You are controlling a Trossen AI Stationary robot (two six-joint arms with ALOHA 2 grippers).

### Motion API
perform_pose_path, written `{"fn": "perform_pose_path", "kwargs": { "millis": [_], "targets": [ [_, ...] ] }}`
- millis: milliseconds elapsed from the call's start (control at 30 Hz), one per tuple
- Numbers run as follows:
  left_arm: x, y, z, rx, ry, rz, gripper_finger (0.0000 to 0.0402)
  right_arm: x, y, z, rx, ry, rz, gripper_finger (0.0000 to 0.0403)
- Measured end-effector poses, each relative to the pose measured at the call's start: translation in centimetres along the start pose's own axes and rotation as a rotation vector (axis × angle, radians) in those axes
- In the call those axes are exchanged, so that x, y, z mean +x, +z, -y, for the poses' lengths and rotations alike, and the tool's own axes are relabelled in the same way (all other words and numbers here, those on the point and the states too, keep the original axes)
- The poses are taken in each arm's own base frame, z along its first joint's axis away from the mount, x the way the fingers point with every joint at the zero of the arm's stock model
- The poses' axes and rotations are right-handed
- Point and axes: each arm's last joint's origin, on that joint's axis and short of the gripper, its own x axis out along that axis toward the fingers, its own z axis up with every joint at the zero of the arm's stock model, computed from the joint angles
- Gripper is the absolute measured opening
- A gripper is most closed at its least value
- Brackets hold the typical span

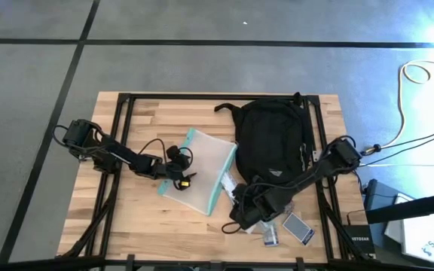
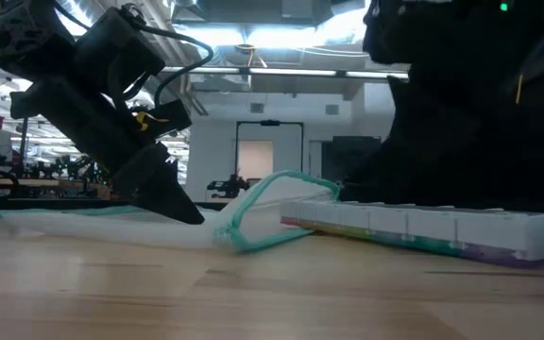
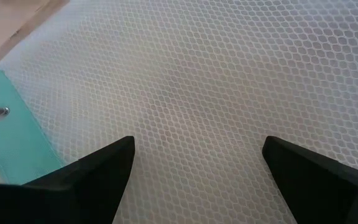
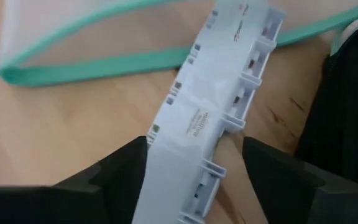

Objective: Unpack backpack
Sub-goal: Remove the white pill organizer from the transparent zipper bag, then move the transparent zipper bag to the top left of the table

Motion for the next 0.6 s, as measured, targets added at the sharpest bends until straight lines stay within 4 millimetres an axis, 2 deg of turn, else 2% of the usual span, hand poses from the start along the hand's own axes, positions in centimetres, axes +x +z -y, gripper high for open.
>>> {"fn": "perform_pose_path", "kwargs": {
  "millis": [267, 400, 600],
  "targets": [
    [-0.22, -0.33, -0.05, 0.017, 0.025, -0.031, 0.0349, 0.38, 0.16, 0.21, -0.04, -0.031, 0.065, 0.0327],
    [-0.33, -0.45, -0.17, 0.036, 0.047, -0.042, 0.0349, 0.36, 0.44, -0.16, -0.062, -0.007, 0.103, 0.0336],
    [-0.95, -0.66, -0.81, -0.049, 0.103, -0.084, 0.0349, 0.32, 0.79, -0.67, -0.094, 0.035, 0.135, 0.033]
  ]
}}
